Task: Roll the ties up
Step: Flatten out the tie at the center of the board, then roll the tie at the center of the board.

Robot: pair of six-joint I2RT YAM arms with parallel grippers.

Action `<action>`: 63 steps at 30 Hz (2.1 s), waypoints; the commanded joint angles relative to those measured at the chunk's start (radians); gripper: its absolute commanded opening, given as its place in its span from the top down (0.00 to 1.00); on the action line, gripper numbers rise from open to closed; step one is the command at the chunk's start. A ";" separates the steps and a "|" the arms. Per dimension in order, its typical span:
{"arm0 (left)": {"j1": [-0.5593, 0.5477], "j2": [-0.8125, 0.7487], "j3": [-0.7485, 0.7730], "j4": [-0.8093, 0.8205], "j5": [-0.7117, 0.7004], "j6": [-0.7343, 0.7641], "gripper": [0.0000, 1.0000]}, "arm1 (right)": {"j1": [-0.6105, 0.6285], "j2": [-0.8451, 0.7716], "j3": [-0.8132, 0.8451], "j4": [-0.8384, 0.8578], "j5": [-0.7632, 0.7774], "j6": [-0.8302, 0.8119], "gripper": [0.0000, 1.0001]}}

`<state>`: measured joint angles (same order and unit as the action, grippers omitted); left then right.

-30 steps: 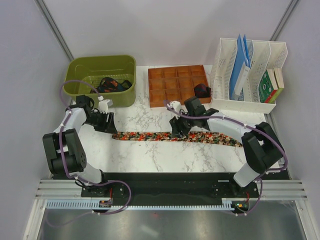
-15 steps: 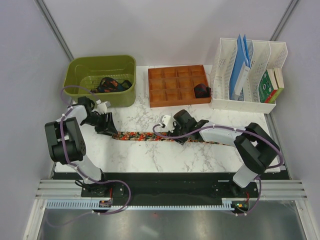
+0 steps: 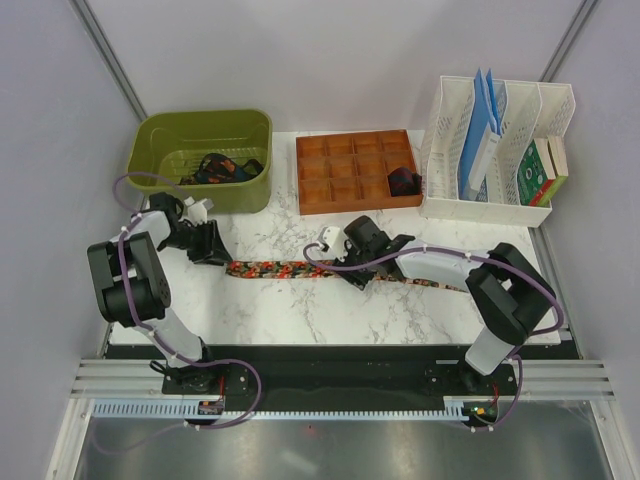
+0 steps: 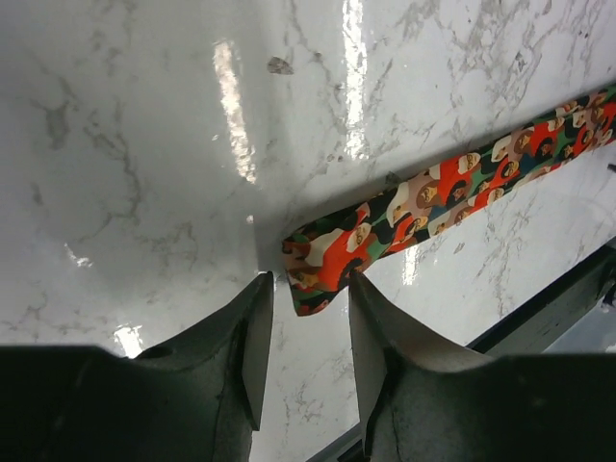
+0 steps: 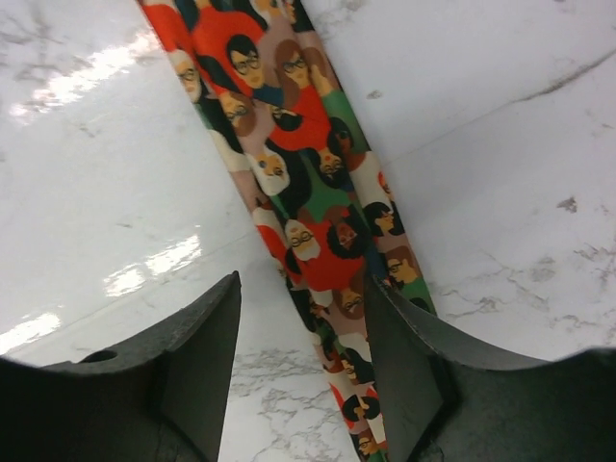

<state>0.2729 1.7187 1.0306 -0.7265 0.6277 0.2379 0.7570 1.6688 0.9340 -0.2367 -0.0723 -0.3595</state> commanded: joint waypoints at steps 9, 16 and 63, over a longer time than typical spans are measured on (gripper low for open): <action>0.040 0.002 0.013 0.013 0.030 -0.048 0.58 | 0.004 0.066 0.236 -0.007 -0.307 0.267 0.43; 0.038 0.058 0.036 -0.022 0.058 -0.029 0.58 | 0.004 0.117 0.264 0.079 -0.383 0.408 0.44; -0.454 -0.061 0.008 0.168 -0.036 -0.333 0.98 | -0.116 0.143 0.083 0.508 -0.586 0.947 0.48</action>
<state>-0.1768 1.6066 1.0405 -0.6529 0.5682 0.0265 0.6270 1.8446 1.0508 0.0814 -0.6212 0.4267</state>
